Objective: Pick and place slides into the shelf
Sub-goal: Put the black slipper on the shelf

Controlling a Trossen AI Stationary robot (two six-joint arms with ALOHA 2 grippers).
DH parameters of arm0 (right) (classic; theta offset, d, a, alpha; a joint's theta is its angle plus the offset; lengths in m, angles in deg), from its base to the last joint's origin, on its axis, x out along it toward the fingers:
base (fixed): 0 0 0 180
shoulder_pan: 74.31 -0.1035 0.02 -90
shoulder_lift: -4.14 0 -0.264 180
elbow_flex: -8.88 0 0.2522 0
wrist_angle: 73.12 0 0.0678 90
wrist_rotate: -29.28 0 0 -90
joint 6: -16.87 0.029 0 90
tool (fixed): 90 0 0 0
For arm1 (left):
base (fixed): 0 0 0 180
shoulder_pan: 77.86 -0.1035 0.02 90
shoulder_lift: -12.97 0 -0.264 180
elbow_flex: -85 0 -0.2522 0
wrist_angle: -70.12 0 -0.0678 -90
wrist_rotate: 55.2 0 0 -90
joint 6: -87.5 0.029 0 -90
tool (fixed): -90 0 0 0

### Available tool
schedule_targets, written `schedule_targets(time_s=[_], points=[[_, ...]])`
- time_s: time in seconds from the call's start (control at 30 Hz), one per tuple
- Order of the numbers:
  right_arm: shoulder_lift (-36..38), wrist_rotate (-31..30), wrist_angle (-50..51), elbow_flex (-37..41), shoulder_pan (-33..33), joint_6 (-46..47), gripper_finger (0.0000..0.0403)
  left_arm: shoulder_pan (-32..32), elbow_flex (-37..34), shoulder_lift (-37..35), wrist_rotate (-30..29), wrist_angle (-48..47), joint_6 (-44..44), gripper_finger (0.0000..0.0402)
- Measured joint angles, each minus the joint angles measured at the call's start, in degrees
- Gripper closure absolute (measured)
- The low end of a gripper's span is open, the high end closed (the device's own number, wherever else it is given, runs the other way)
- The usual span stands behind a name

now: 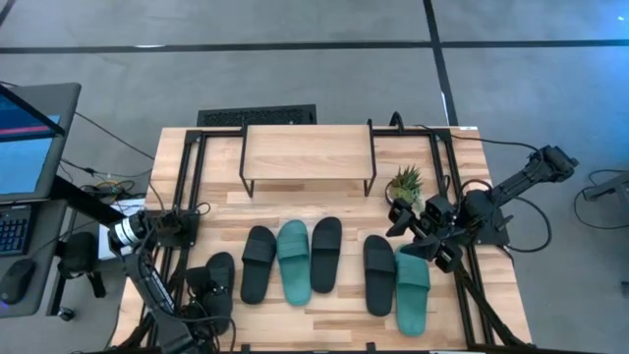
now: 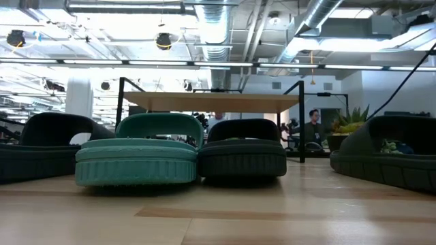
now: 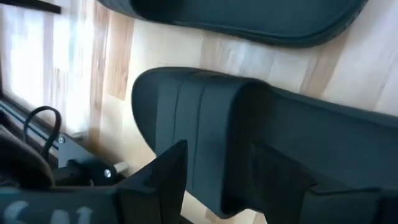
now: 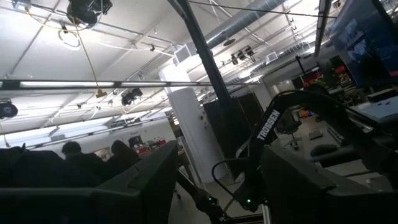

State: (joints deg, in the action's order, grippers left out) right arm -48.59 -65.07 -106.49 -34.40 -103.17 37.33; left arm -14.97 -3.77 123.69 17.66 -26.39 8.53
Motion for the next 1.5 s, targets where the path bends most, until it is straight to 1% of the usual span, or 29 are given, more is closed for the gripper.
schedule_targets(time_s=[0.1, 0.2, 0.33, 0.47, 0.73, 1.03, 1.1, 1.17, 1.27, 1.33, 1.37, 1.5], points=[[0.0, 0.0, 0.0, 0.0, 0.0, 0.0, 0.0188, 0.0, -1.7, 0.0, 0.4, 2.8, 0.8, 0.0242], [0.0, 0.0, 0.0, 0.0, 0.0, 0.1, 0.0188, -0.2, -2.8, 0.0, 0.4, 3.6, 1.5, 0.0242], [0.0, 0.0, 0.0, 0.0, 0.0, 0.1, 0.0188, -1.0, -3.7, 0.0, 0.3, 2.1, 1.5, 0.0242], [0.0, 0.0, 0.0, 0.0, 0.0, 0.1, 0.0188, -2.1, -4.4, 0.0, -0.2, 1.8, 3.3, 0.0242], [0.0, -0.2, 0.0, 0.0, 0.0, 0.1, 0.0188, -3.0, -4.2, 0.0, 0.0, -4.2, 2.3, 0.0242], [0.0, -0.1, 0.4, 0.0, 0.0, 0.1, 0.0188, -3.0, -4.3, 0.0, 0.0, -3.4, 1.2, 0.0246], [0.0, -0.1, 0.4, 0.0, 0.0, 0.1, 0.0188, -2.9, -4.3, 0.0, 0.2, -3.0, 1.2, 0.0258], [0.0, -0.1, 0.4, 0.0, 0.0, 0.1, 0.0188, -3.0, -4.3, 0.0, 0.3, -2.9, 0.9, 0.0282], [0.0, -0.1, 0.4, 0.0, 0.0, 0.1, 0.0188, -2.9, -4.3, 0.0, 0.4, -2.6, -0.1, 0.0332], [0.0, -0.1, 0.4, 0.0, 0.0, 0.1, 0.0188, -3.0, -4.3, 0.0, 0.4, -2.4, -0.6, 0.0374], [0.0, -0.1, 0.4, 0.0, 0.0, 0.1, 0.0188, -3.0, -4.3, 0.0, 0.4, -2.2, -0.8, 0.0387], [0.0, -0.1, 0.4, 0.0, 0.0, 0.1, 0.0188, -3.0, -4.3, 0.0, 0.4, -2.2, -1.2, 0.0396]])
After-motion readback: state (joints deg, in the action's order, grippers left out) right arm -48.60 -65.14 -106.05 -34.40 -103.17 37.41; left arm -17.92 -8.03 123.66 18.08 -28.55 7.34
